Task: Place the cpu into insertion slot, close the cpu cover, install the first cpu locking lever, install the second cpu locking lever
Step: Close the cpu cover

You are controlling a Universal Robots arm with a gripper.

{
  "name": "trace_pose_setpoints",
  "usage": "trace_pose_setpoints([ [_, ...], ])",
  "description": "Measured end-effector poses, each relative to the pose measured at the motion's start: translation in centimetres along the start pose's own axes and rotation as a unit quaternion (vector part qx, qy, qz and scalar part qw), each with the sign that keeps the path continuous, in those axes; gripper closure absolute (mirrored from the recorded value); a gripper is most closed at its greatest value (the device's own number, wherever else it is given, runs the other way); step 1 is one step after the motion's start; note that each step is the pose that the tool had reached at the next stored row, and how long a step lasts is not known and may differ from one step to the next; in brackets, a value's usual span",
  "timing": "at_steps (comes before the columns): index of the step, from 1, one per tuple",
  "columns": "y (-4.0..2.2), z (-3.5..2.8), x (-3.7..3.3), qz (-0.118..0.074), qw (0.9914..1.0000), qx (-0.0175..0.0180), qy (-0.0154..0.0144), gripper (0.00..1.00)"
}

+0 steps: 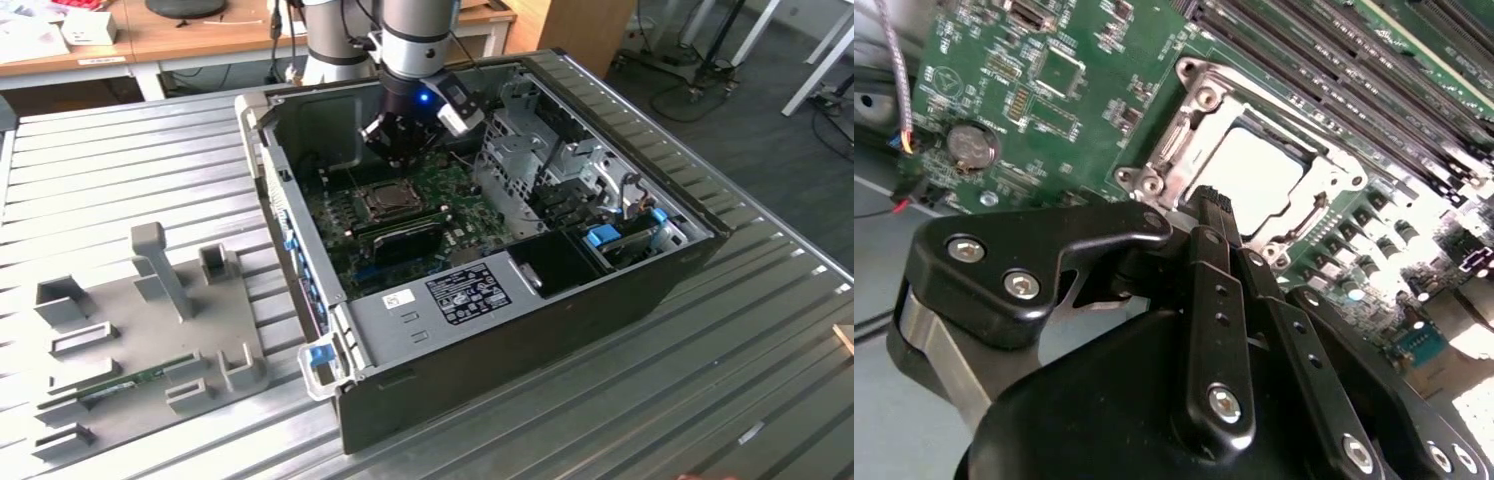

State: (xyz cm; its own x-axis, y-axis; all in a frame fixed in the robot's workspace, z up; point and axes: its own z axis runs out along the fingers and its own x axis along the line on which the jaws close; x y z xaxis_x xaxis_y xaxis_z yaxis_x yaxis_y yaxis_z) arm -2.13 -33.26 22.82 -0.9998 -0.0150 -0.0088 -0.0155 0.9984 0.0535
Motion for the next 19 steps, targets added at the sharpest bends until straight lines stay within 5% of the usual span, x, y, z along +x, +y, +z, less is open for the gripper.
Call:
trace_pose_setpoints([
  [5, 0.00, 0.13, 0.63, 0.000, 1.00000, 0.0001, 0.0000, 0.90],
  [19, -0.31, 0.14, 0.91, 0.000, 1.00000, -0.0015, 0.0000, 0.90],
])
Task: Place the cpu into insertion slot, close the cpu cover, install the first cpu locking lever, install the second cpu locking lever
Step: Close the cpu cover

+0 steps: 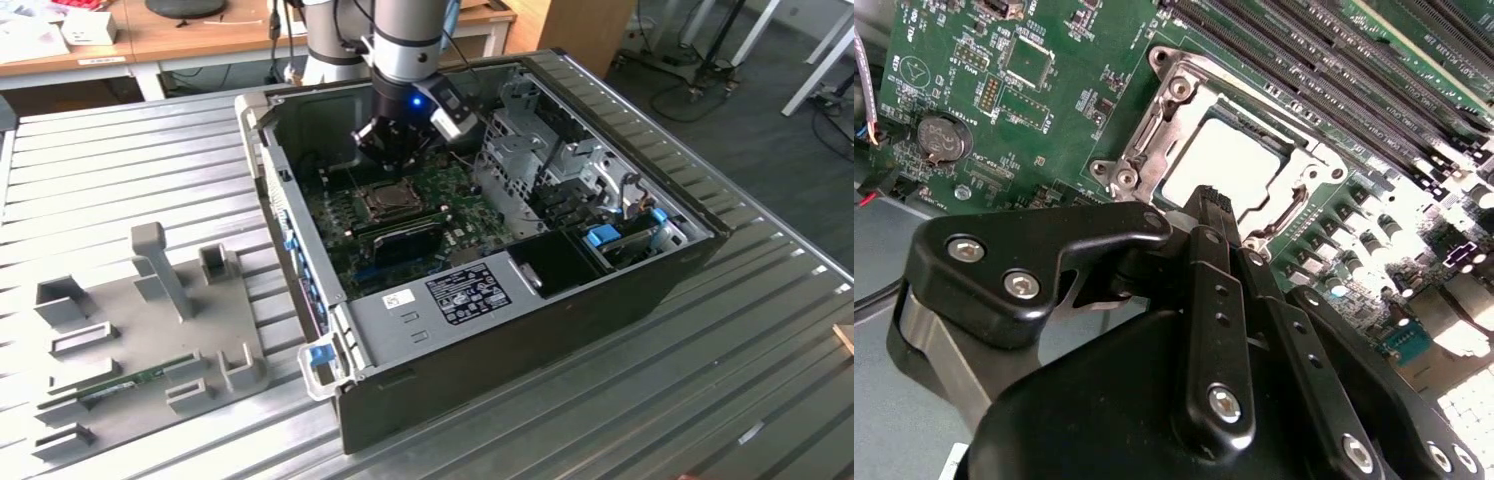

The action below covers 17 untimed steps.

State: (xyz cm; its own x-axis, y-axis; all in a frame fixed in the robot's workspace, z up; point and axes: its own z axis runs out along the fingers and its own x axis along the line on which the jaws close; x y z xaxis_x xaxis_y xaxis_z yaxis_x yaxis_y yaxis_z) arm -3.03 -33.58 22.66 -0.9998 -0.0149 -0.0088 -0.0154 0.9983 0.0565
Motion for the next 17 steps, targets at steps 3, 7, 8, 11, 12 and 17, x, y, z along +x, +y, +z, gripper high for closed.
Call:
trace_pose_setpoints([
  [3, -0.07, 0.00, 0.02, 0.000, 1.00000, -0.0004, 0.0000, 0.90],
  [7, -0.13, -0.01, 0.43, 0.000, 1.00000, -0.0003, -0.0009, 0.90],
  [8, -0.15, -0.01, 0.58, 0.000, 1.00000, -0.0003, -0.0013, 0.90],
  [11, -0.19, -0.01, 0.94, 0.000, 1.00000, -0.0004, -0.0022, 0.90],
  [12, -0.21, -0.01, 1.01, 0.000, 1.00000, -0.0004, -0.0023, 0.90],
  [17, -0.38, -0.02, 1.60, 0.000, 0.99999, -0.0014, -0.0039, 0.90],
])
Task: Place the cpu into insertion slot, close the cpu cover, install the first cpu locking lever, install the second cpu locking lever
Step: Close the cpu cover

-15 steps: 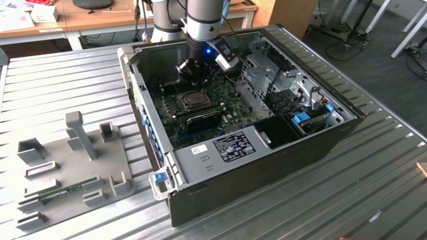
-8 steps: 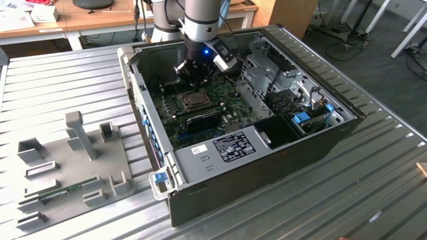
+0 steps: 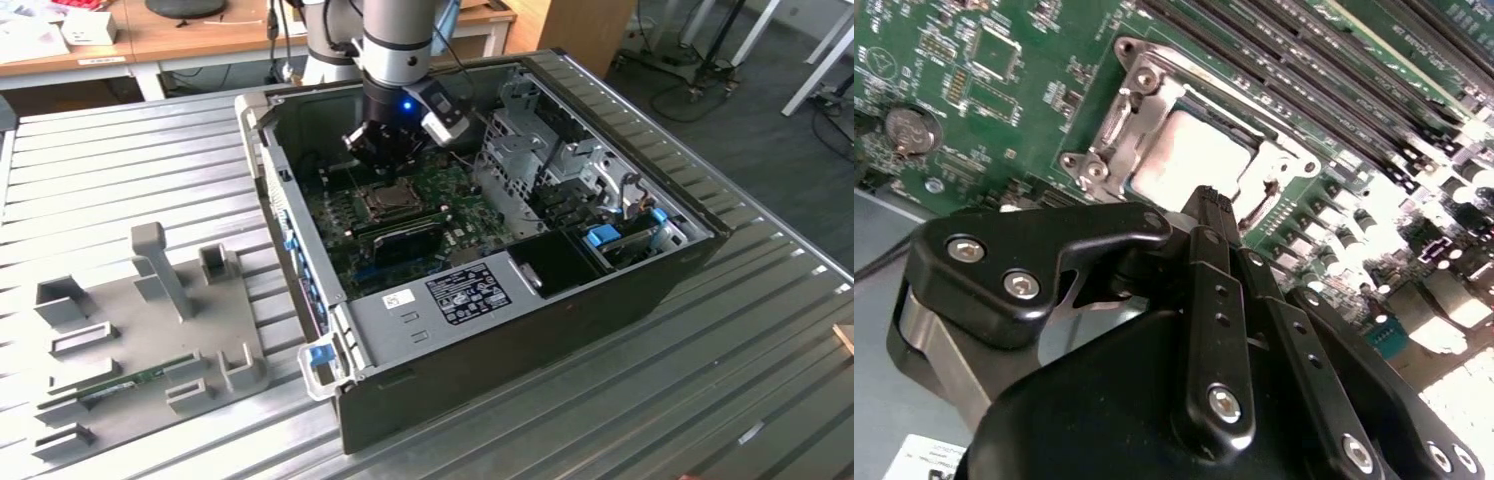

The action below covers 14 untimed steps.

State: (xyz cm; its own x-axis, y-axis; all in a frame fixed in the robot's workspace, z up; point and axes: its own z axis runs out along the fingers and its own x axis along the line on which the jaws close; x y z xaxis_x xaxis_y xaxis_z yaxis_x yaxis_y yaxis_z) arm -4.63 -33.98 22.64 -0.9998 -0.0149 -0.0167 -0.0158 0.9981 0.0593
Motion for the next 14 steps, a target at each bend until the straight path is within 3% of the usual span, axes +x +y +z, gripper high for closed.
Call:
trace_pose_setpoints([
  [4, -0.09, 0.01, 0.50, 0.000, 1.00000, -0.0008, -0.0015, 0.90],
  [14, -0.59, 0.31, 1.15, 0.000, 1.00000, -0.0008, -0.0014, 0.90],
])
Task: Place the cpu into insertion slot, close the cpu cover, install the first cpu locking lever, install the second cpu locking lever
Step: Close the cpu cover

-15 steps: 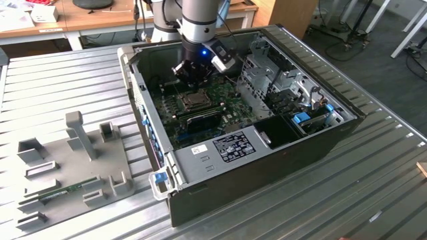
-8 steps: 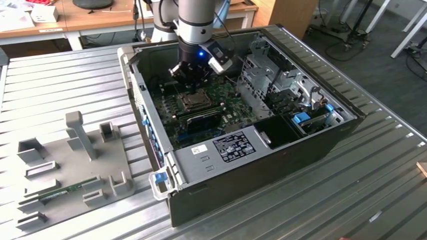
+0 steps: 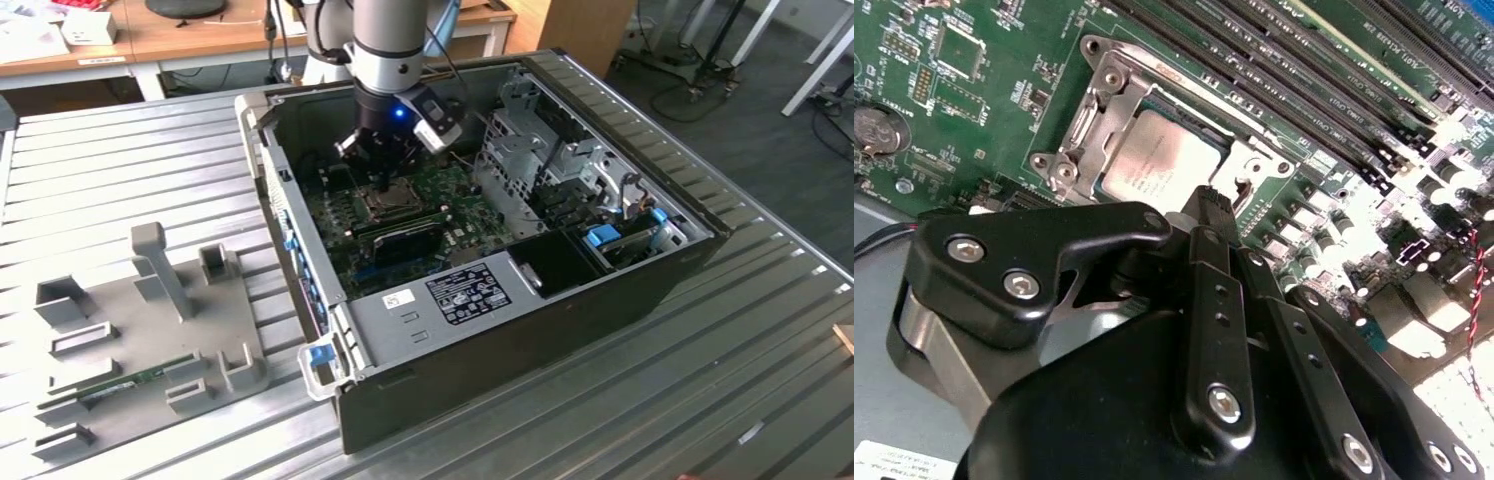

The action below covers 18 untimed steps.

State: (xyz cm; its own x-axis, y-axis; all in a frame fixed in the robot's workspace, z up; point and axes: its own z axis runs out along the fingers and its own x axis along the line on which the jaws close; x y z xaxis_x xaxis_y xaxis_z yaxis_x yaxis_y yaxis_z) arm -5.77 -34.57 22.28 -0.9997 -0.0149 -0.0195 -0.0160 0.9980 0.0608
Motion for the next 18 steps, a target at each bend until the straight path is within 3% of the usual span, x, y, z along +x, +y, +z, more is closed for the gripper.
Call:
trace_pose_setpoints([
  [18, -0.38, 0.30, 0.83, 0.000, 1.00000, -0.0002, 0.0000, 0.90],
])
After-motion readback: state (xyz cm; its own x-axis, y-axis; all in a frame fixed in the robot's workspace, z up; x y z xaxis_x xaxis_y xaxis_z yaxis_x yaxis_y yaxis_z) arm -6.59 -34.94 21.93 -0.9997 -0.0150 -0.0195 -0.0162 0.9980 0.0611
